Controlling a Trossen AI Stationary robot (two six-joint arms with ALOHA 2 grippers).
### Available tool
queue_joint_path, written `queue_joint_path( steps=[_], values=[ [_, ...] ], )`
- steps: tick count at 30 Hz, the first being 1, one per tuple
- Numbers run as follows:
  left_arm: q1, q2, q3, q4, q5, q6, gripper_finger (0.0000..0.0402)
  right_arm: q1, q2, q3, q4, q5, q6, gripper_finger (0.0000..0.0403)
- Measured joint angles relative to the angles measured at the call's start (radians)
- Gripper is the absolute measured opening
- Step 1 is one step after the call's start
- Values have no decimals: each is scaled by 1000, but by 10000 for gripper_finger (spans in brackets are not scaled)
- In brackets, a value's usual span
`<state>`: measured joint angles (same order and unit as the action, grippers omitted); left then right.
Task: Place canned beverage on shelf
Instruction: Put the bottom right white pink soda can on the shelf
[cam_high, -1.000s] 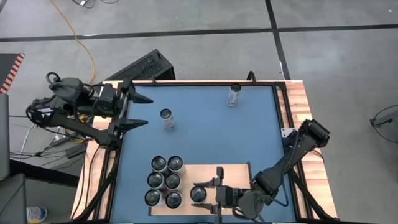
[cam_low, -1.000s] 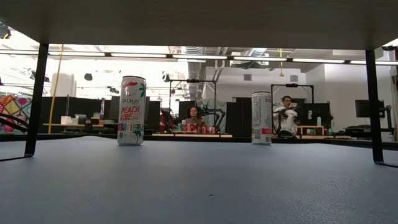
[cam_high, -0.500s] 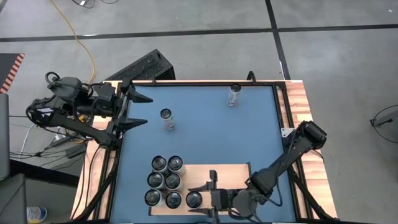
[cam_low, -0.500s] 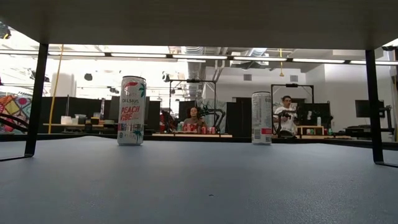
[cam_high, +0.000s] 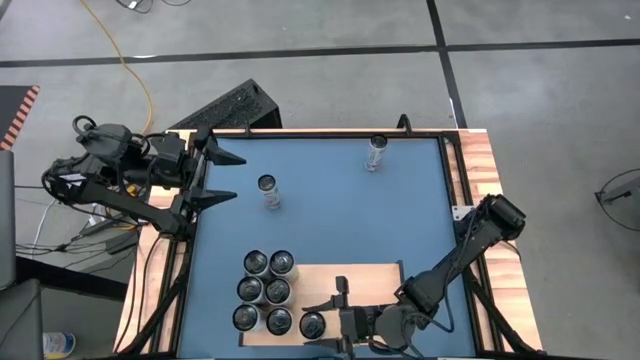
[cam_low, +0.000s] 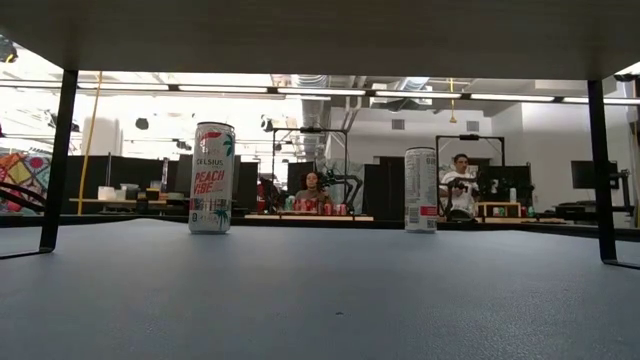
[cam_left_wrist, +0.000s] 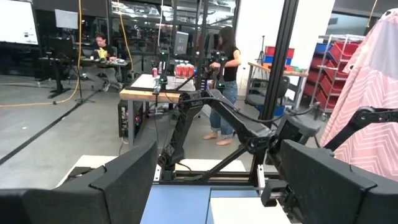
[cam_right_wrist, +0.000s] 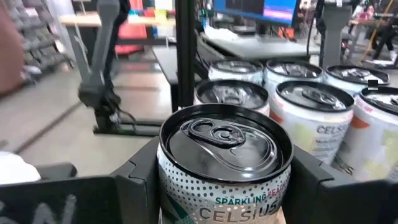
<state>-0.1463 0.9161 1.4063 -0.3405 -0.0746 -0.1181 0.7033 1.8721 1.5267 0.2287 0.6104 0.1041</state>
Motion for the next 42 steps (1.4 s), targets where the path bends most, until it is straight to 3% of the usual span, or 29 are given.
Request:
queue_joint_path(
  steps=[8, 25, 33, 42],
  values=[
    [0, 0, 0, 0, 0, -1, 325, -7, 1, -133, 265, -10, -49, 222],
    [0, 0, 0, -1, 0, -3, 325, -12, -40, -135, 172, -12, -36, 234],
    [0, 0, 0, -1, 0, -3, 325, -32, -40, -135, 150, -65, 41, 236],
    [0, 0, 0, -9, 0, -3, 325, -32, -40, -135, 148, -65, 27, 269]
  ],
)
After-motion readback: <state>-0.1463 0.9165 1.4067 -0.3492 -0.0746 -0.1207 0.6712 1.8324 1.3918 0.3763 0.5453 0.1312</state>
